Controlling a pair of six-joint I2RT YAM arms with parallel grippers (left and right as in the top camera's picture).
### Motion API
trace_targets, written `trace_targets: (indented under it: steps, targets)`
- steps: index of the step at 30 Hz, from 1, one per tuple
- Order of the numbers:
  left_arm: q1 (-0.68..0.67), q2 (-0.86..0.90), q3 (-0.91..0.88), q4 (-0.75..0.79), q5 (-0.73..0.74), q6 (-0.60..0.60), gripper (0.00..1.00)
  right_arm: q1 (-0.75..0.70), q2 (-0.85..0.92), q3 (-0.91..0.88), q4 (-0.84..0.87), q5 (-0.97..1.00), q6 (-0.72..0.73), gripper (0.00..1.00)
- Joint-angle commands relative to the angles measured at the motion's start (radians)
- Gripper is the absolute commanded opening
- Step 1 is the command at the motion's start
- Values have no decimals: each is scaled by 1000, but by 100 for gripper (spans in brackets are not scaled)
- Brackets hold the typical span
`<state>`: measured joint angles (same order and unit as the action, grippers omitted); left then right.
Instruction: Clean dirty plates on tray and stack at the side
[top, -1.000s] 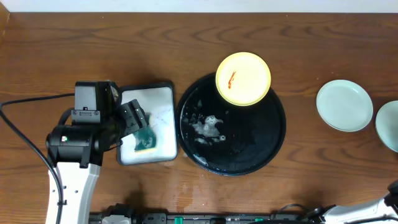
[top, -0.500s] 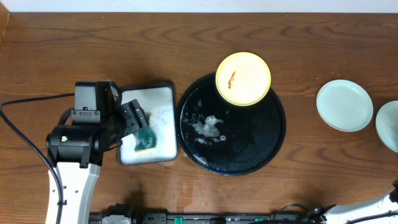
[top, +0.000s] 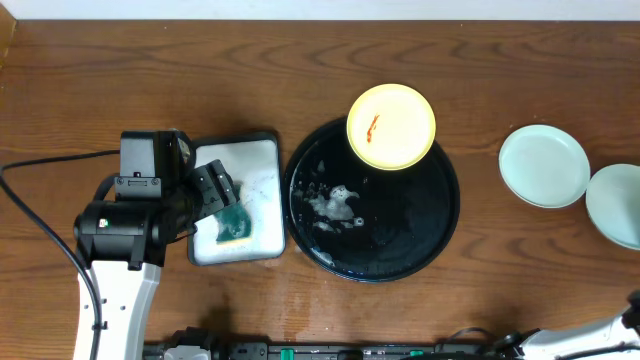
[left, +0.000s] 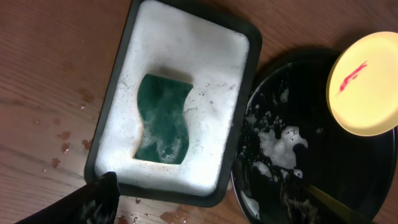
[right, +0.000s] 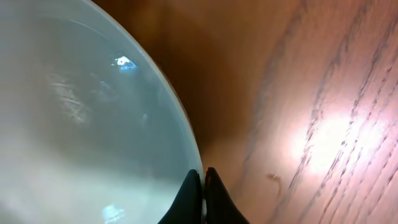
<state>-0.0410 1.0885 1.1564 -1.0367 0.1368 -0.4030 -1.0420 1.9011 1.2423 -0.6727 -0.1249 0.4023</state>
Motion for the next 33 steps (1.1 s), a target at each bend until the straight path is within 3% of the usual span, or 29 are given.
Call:
trace_targets:
  steps: [1, 6, 10, 20, 27, 28, 30, 33]
  targets:
    - [3, 2, 16, -2, 9, 2, 84, 10, -125, 2, 0, -63, 31, 1]
    - [3, 2, 16, -2, 9, 2, 83, 37, -236, 2, 19, -129, 31, 1]
    - [3, 2, 16, -2, 10, 2, 84, 181, -262, 0, 17, -173, 15, 1]
    - [3, 2, 16, -2, 10, 2, 83, 522, -177, -1, 51, 158, 9, 1]
    - [3, 2, 16, -2, 9, 2, 83, 568, -117, 0, -8, 307, 12, 1]
    - [3, 2, 16, -2, 9, 2, 84, 567, -120, 0, -16, 305, 11, 4]
    - [3, 2, 16, -2, 10, 2, 84, 565, -140, 0, -50, 288, 11, 22]
    - [3, 2, 16, -2, 10, 2, 83, 571, -201, 2, -64, 182, -31, 29]
